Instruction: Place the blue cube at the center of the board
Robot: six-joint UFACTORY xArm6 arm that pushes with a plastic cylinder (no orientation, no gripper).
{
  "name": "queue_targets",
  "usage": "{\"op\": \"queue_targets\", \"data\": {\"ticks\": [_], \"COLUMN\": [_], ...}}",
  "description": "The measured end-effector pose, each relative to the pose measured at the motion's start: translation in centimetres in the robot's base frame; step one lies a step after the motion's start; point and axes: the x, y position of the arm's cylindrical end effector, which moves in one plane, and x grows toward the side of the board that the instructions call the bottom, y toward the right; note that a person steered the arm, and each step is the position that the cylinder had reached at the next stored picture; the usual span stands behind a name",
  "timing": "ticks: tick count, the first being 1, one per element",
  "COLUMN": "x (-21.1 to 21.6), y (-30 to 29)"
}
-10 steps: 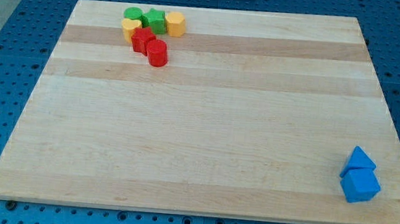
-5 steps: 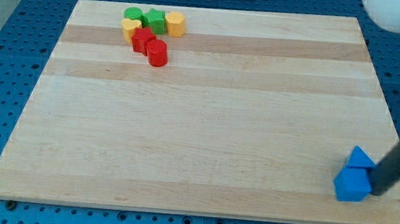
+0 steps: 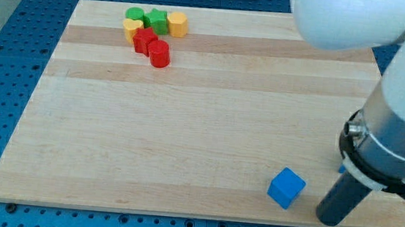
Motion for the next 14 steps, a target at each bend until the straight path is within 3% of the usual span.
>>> {"op": "queue_targets", "data": {"ticks": [2, 4, 5, 6, 9, 12, 13, 14], "x": [-6.3, -9.3, -12.5, -15.5, -15.3, -18.9, -18.7, -20.4], "y": [-9.4, -22.4, -23.2, -22.8, -17.6, -16.9, -11.5, -10.3]}}
